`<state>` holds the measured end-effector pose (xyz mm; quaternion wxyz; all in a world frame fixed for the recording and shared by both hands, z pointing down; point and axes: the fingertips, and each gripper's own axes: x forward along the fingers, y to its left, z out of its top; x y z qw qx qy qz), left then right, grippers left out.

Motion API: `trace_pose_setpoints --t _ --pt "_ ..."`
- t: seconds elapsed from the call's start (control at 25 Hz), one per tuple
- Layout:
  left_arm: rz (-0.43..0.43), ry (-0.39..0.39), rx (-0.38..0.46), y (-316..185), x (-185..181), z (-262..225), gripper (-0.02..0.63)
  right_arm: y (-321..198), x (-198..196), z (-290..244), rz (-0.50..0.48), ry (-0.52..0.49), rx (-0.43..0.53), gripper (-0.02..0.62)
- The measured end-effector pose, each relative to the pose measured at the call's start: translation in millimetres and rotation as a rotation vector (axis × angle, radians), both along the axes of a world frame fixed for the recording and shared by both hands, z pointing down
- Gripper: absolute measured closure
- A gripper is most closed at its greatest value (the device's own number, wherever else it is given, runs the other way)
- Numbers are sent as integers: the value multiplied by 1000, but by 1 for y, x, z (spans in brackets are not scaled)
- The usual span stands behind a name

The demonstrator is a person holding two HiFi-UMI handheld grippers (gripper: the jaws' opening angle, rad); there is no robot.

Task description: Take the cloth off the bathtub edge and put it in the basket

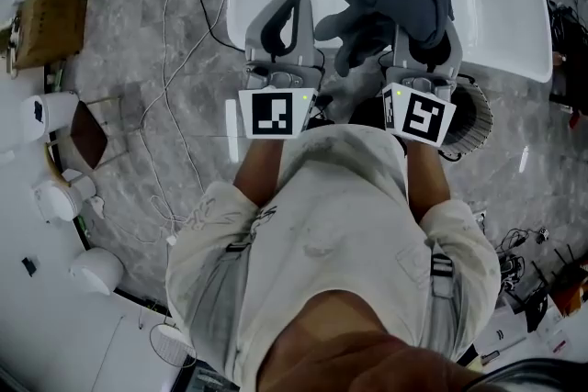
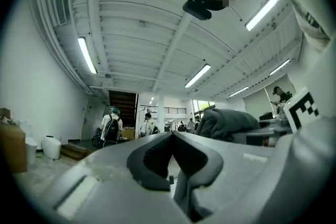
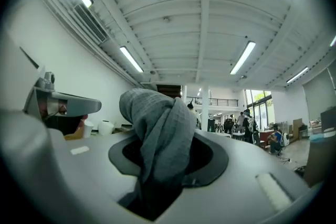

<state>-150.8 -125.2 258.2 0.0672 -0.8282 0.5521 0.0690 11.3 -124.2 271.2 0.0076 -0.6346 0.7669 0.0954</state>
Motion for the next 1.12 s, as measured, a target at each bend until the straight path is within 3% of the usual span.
trace_pose_setpoints --t 0.2,0.52,1.12 --pt "31 6 43 -5 11 -22 606 3 16 -35 48 6 88 435" --pt "158 -1 63 -14 68 -27 606 15 72 -47 168 -10 94 434" --pt "575 23 44 -3 262 -21 606 99 243 -49 589 28 77 434"
